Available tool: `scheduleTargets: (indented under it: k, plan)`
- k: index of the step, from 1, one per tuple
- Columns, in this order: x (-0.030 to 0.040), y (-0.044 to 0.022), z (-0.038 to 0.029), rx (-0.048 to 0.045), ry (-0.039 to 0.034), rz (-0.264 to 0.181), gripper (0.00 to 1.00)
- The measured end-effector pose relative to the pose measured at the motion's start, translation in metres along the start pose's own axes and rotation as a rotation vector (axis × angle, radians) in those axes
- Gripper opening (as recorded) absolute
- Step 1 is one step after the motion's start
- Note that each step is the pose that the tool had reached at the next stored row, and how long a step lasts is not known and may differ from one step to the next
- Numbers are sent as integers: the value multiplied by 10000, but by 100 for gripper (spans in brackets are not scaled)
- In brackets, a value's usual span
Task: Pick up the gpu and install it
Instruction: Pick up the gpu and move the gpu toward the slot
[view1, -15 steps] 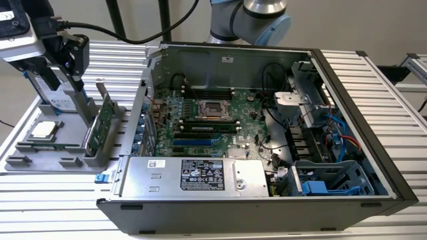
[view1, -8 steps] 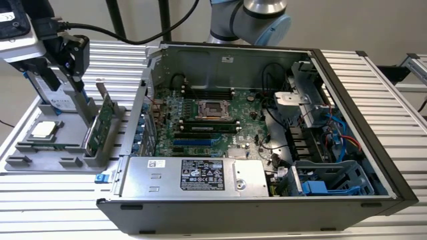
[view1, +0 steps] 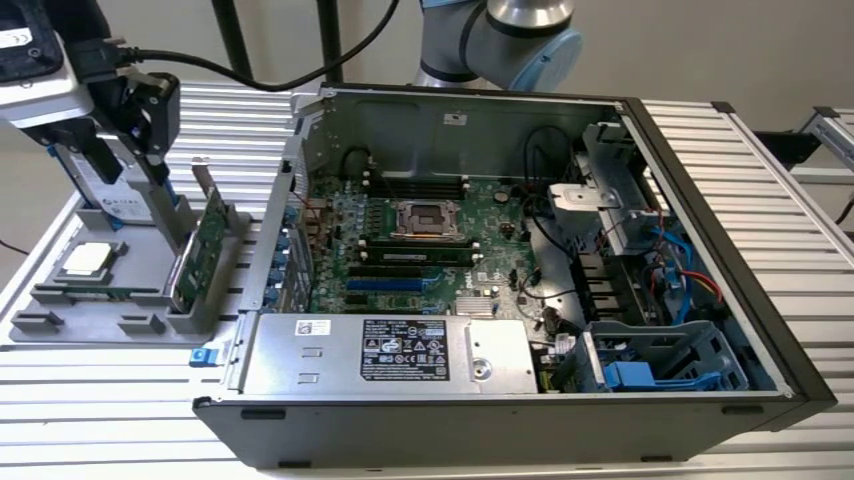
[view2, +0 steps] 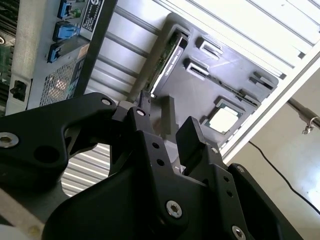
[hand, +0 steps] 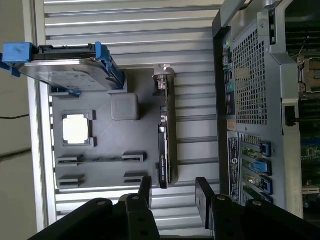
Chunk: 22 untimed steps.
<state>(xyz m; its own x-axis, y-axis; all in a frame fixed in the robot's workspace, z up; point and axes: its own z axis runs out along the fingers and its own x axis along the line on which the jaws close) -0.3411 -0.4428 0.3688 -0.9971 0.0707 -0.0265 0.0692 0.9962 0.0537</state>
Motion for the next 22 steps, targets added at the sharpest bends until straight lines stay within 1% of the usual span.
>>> scheduleTargets:
  k: [22]
  plan:
    - [1, -3, 60, 0, -4, 0, 100]
